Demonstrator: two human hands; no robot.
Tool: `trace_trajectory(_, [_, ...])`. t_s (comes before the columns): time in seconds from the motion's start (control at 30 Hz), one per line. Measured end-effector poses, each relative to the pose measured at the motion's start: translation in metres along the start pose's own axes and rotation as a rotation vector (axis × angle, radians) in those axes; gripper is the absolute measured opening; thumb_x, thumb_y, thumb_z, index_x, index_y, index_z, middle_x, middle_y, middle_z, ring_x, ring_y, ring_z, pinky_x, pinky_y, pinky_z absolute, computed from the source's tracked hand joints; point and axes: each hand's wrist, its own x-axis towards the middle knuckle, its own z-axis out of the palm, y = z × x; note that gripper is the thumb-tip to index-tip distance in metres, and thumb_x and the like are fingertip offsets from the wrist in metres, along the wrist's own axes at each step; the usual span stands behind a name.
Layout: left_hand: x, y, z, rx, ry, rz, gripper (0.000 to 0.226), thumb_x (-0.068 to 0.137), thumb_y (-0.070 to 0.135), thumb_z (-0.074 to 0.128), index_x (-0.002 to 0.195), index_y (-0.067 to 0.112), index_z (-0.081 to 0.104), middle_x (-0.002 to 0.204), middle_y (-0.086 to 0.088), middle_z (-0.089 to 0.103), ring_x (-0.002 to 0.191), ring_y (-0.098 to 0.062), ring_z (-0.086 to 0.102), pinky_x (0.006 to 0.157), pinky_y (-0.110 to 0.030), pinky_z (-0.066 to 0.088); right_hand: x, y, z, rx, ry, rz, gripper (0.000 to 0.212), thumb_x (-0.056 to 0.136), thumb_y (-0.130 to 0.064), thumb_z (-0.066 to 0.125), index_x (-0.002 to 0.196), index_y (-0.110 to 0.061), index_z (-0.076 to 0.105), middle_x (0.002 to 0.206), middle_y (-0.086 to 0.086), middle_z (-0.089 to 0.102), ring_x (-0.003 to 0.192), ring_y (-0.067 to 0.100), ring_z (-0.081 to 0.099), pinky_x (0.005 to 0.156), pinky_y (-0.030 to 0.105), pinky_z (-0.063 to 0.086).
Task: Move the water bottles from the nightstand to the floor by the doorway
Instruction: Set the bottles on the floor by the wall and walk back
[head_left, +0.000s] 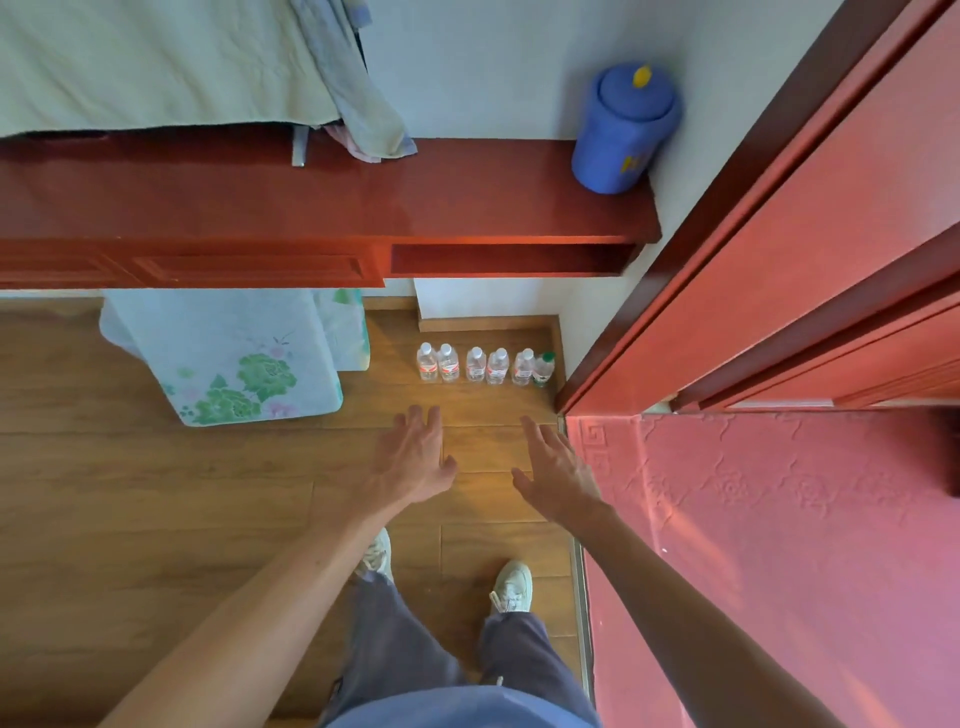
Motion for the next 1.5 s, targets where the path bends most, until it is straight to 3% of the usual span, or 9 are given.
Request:
trace_trajectory(0.33, [-0.021, 0.057, 0.010, 0.004, -0.010, 0.011, 0.070, 0.090, 0.046, 0.055, 0.143, 0.010, 0.029, 0.138, -0.012, 0.042, 0.118, -0.026, 0.050, 0.086, -0.036, 0.053, -0.028, 0.050, -0.016, -0.003, -0.043, 0.020, 0.070, 0.090, -0.033, 0.059, 0.147, -0.017, 0.022, 0.138, 0.005, 0.044, 0.123, 0.025, 0.046, 0.098, 0.038, 0.046])
trace_trajectory(0.8, [0.021, 0.055, 0.020, 0.070, -0.103, 0.079, 0.066, 0.089, 0.047, 0.051, 0.140, 0.011, 0.032, 0.133, -0.011, 0.044, 0.114, -0.027, 0.050, 0.082, -0.040, 0.053, 0.002, 0.065, -0.010, -0.028, -0.113, 0.132, 0.073, 0.093, -0.036, 0.055, 0.151, -0.018, 0.015, 0.141, 0.002, 0.038, 0.125, 0.022, 0.041, 0.097, 0.038, 0.046])
trace_trajectory(1.17, [0.110, 0.052, 0.053, 0.110, -0.166, 0.145, 0.072, 0.088, 0.044, 0.054, 0.145, 0.010, 0.027, 0.139, -0.013, 0.040, 0.117, -0.029, 0.048, 0.085, -0.041, 0.052, 0.079, 0.104, 0.026, -0.045, -0.164, 0.164, 0.072, 0.093, -0.036, 0.052, 0.152, -0.017, 0.015, 0.140, 0.001, 0.039, 0.124, 0.022, 0.040, 0.096, 0.037, 0.044])
trace_trajectory(1.5, [0.251, 0.061, 0.167, 0.111, -0.167, 0.107, 0.064, 0.089, 0.044, 0.051, 0.140, 0.010, 0.032, 0.134, -0.012, 0.044, 0.114, -0.027, 0.051, 0.084, -0.038, 0.052, 0.211, 0.186, 0.096, -0.033, -0.193, 0.093, 0.067, 0.091, -0.032, 0.056, 0.147, -0.017, 0.021, 0.133, 0.003, 0.043, 0.120, 0.023, 0.043, 0.097, 0.037, 0.042])
